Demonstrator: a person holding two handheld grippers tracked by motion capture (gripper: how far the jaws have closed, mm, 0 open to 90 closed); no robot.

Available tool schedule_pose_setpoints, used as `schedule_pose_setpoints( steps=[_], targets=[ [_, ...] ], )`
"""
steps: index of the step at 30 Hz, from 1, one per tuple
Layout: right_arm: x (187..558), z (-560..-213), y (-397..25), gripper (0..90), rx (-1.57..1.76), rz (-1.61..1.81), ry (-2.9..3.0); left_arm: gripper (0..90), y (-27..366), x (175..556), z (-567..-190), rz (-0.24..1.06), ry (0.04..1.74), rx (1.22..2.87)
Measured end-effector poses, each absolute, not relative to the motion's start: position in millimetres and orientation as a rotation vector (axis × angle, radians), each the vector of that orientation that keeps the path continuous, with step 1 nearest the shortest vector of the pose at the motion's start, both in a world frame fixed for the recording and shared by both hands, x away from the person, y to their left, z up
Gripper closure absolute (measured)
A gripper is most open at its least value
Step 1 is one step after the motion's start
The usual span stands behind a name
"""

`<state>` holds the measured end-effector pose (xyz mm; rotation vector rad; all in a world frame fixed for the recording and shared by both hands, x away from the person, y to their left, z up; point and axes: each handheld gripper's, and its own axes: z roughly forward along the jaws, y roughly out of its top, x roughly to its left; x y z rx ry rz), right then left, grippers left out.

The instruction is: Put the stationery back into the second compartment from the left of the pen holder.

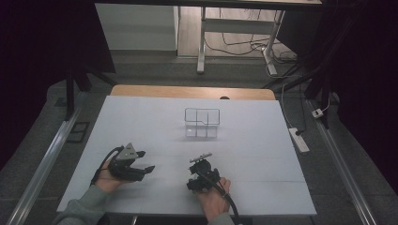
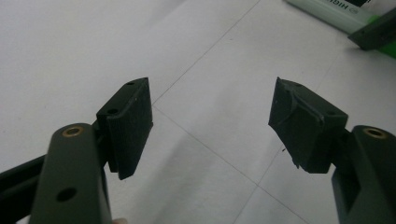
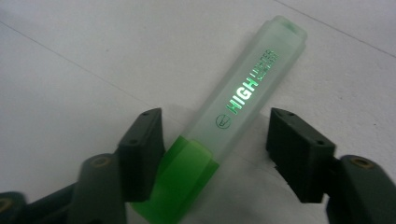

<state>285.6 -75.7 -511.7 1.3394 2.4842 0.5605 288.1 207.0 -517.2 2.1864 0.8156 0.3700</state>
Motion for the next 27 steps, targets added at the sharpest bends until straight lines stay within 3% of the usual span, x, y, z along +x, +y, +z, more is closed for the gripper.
schedule_pose_setpoints(
  steps=[5,20,27],
  targets=[
    [289.9,-509.3,-85.5,66.1,1.361,0.576,2.468,29.9,206.2,287.7,-517.2,0.372,0.811,2.187],
    [304.0,-490.7,-118.4,66.7,1.244,0.691,2.573,29.7,206.8,286.1,-516.6,0.397,0.813,2.181],
    [307.5,-476.9,-130.8,66.7,1.022,0.738,2.653,30.1,203.3,281.5,-514.3,0.411,0.772,2.18]
  ],
)
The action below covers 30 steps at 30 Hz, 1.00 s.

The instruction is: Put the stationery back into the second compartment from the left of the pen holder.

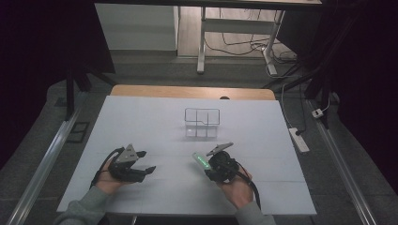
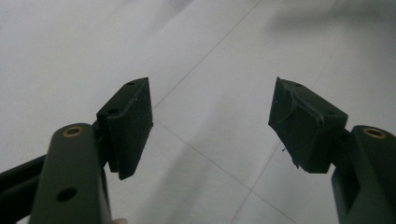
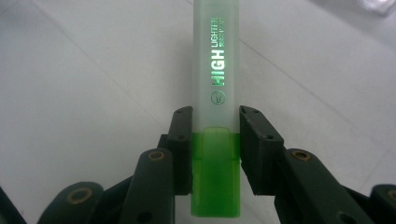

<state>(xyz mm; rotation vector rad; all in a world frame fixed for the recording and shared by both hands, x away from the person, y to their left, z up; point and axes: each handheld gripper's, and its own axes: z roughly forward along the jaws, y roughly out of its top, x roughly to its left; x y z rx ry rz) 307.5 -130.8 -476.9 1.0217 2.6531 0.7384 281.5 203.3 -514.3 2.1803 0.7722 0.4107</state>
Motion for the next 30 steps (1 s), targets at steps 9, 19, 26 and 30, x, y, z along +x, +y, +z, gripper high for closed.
schedule_pose_setpoints(
  steps=[9,19,26,30],
  targets=[
    [318.9,-464.5,-126.6,66.7,0.628,0.775,2.77,28.1,199.5,279.0,-498.1,0.413,0.738,2.191],
    [325.9,-460.6,-129.2,66.6,0.393,0.793,2.816,27.9,175.3,275.6,-480.2,0.412,0.662,2.239],
    [326.3,-462.4,-126.4,66.6,0.276,0.747,2.828,25.7,144.5,286.6,-476.3,0.375,0.543,2.357],
    [328.0,-464.3,-124.5,66.6,0.259,0.728,2.85,25.5,129.6,294.5,-474.9,0.371,0.496,2.401]
  ],
)
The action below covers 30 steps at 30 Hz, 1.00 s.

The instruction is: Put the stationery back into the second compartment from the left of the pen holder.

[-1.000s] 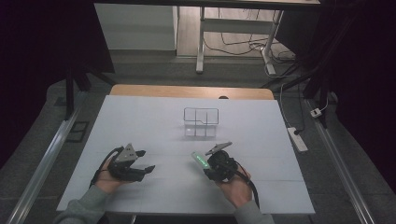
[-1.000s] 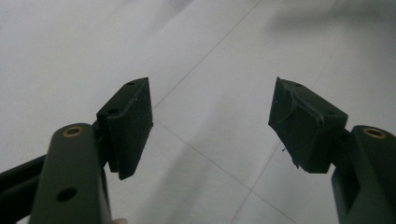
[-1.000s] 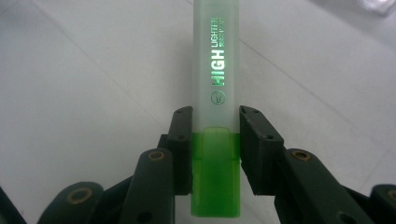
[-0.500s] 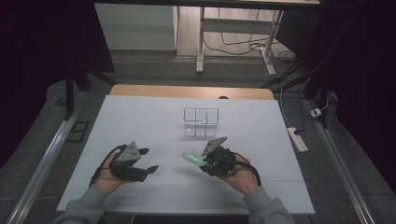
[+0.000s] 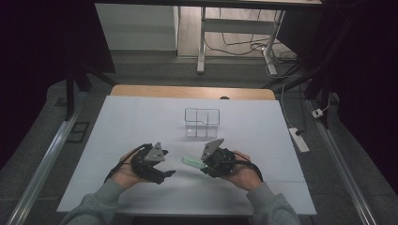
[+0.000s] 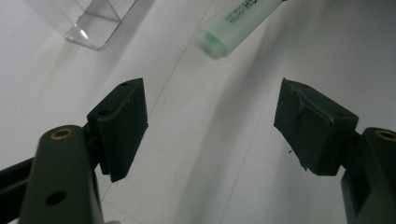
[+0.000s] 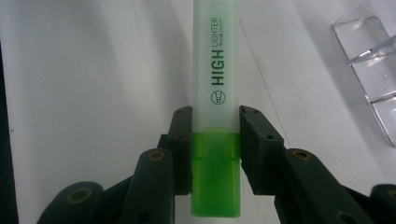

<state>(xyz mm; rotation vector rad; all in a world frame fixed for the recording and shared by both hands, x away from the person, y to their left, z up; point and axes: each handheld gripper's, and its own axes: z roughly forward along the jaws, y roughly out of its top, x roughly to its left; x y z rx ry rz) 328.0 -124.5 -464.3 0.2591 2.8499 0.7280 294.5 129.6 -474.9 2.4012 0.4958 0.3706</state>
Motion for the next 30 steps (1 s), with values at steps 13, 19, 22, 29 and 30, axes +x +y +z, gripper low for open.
schedule_pose_setpoints(
  steps=[13,19,22,29,30],
  targets=[
    [328.3,-466.7,-112.5,66.6,0.137,0.703,2.897,29.4,100.2,306.4,-474.7,0.314,0.336,2.517],
    [326.4,-468.3,-102.0,66.6,0.059,0.654,2.941,34.2,88.6,313.6,-482.3,0.254,0.288,2.573],
    [325.9,-468.8,-98.4,66.6,-0.008,0.628,2.954,39.1,83.8,314.2,-487.4,0.222,0.263,2.603],
    [323.3,-466.2,-90.3,66.5,-0.074,0.612,2.974,59.8,80.6,313.6,-489.4,0.184,0.129,2.666],
    [323.5,-466.2,-89.4,66.5,-0.088,0.606,2.978,60.8,80.7,313.9,-488.9,0.183,0.104,2.682]
  ],
)
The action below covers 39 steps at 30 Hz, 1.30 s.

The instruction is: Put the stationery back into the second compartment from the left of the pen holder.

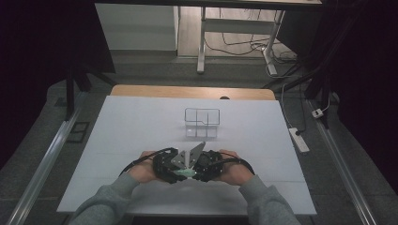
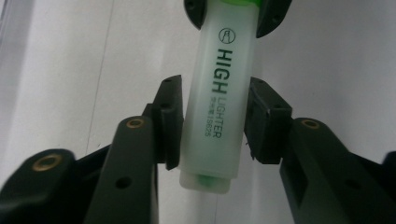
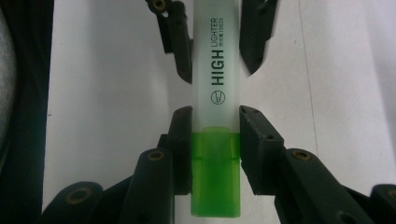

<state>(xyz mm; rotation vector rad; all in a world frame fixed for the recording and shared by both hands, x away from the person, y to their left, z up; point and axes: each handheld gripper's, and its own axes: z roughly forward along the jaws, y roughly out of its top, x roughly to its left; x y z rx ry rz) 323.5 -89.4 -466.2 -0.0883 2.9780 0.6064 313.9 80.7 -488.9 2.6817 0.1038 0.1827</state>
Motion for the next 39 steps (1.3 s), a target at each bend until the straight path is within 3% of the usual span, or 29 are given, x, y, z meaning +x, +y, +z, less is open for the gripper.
schedule_pose_setpoints(
  steps=[6,9,14,25,39],
  targets=[
    [324.6,-465.9,-91.5,61.5,-0.045,0.642,2.96,64.9,81.9,309.1,-492.9,0.165,0.178,2.601],
    [327.0,-464.6,-104.9,47.9,0.098,0.784,2.899,65.0,89.9,312.6,-490.4,0.201,0.226,2.569],
    [333.2,-465.7,-138.8,41.3,0.376,1.067,2.775,65.0,100.7,316.5,-492.8,0.228,0.325,2.509],
    [336.7,-477.9,-165.4,35.9,0.727,1.361,2.577,64.9,107.3,314.1,-489.0,0.36,0.467,2.319],
    [342.6,-482.7,-149.7,40.8,0.89,1.541,2.494,64.7,87.9,309.0,-494.9,0.459,0.469,2.273]
  ],
)
